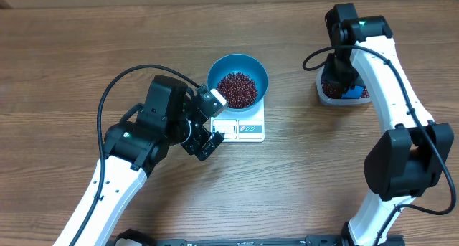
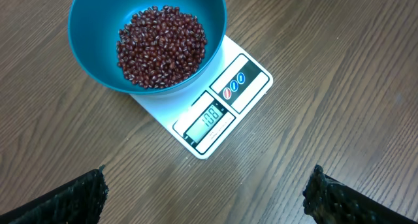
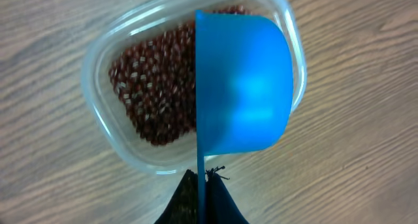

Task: Scoop item into bowl and weigh 150g on scale
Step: 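Move the empty scoop back over the bean tub with the right gripper, then lower the blue scoop into the bean tub with the right gripper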

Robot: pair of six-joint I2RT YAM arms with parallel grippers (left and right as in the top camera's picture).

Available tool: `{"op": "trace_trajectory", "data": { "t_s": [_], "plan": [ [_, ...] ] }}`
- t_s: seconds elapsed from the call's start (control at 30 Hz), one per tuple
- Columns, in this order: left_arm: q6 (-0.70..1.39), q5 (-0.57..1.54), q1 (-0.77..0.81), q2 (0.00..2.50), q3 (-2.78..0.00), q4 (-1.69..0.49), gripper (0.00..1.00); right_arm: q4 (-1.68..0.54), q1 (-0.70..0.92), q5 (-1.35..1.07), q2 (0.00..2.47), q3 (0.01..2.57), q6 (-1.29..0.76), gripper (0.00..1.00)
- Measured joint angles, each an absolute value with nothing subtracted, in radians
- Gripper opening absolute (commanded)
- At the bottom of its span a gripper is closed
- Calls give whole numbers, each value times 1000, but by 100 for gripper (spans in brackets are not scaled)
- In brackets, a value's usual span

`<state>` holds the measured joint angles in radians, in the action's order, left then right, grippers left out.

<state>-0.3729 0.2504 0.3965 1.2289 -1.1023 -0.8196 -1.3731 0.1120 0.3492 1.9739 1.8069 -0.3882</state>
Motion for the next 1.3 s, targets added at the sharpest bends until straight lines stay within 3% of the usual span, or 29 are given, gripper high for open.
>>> {"op": "trace_trajectory", "data": {
  "t_s": [1.3],
  "plan": [
    [-373,250,397,1229,-1102,-820,100,-1361,113,376,2072,1799,-338,4]
  ]
}}
